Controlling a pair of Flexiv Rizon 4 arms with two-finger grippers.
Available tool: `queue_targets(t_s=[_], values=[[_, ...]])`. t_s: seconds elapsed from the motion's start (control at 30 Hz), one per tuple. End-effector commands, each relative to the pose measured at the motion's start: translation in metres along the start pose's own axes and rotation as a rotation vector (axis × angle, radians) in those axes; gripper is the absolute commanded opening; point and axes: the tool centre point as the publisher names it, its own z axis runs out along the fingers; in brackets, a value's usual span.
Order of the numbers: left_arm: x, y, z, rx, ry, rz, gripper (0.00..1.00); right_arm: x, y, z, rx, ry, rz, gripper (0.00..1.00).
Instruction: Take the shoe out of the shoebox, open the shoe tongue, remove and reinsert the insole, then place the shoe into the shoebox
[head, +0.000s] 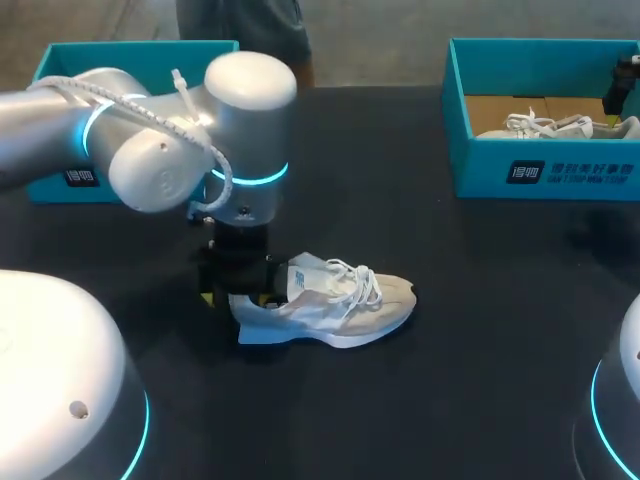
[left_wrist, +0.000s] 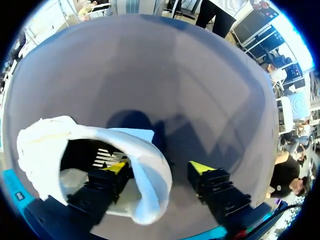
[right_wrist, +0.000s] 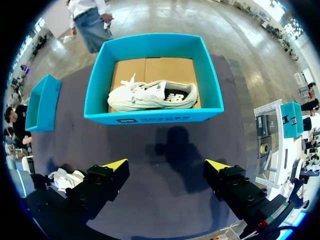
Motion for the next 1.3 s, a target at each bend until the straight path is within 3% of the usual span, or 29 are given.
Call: queue_targets(t_s=[0.03,0.2,0.53,0.77,1.03,1.3], values=[[0.019,-0.009,-0.025,-0.009,-0.051,-0.015,1.00,0.000,-0.001,0.000,-0.001,0.000,0.001,1.00],[0.027,-0.014,-0.039,0.010,-0.101,-0.096,1.00,0.000,-0.001,0.000,-0.001,0.000,0.001,1.00],[0.054,-0.015,-0.055,0.072,-0.344,-0.367,1.00,0.000,-0.001,0.000,-0.001,0.000,0.001,1.00],[0.065,-0.016,-0.060,0.080,-0.416,-0.432,1.00,0.000,-0.001,0.000,-0.001,0.000,0.001,1.00],[0.085,-0.014,-0.055,0.141,-0.522,-0.498,1.00,0.000,-0.001,0.000,-0.001,0.000,0.001,1.00],[0.089,-0.012,-0.055,0.156,-0.518,-0.491,1.00,0.000,-0.001,0.000,-0.001,0.000,0.001,1.00]])
